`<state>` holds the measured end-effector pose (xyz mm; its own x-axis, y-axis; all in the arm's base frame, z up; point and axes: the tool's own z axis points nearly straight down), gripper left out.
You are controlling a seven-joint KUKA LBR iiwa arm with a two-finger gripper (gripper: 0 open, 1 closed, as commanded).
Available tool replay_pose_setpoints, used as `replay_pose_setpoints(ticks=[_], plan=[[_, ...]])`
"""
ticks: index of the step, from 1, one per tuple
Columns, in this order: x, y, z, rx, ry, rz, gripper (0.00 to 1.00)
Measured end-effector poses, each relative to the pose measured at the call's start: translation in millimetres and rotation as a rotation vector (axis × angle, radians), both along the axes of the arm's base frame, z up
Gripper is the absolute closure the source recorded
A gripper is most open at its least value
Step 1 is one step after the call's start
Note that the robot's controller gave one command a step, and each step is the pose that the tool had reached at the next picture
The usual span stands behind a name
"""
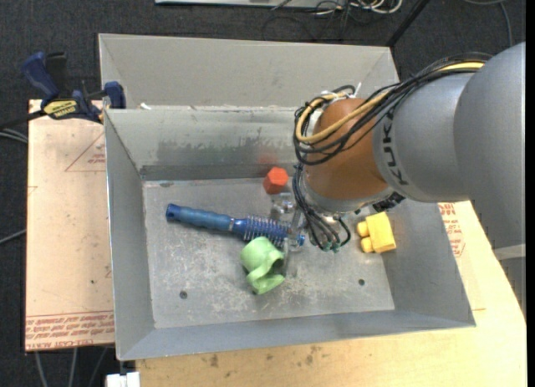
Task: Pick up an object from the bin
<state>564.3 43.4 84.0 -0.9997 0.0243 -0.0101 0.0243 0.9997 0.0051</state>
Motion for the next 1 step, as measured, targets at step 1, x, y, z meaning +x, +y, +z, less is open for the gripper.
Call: replay_pose_setpoints(ticks=[1], plan=[[1.9,0.4,76.0,-0.004,0.001,0.002,1.0]])
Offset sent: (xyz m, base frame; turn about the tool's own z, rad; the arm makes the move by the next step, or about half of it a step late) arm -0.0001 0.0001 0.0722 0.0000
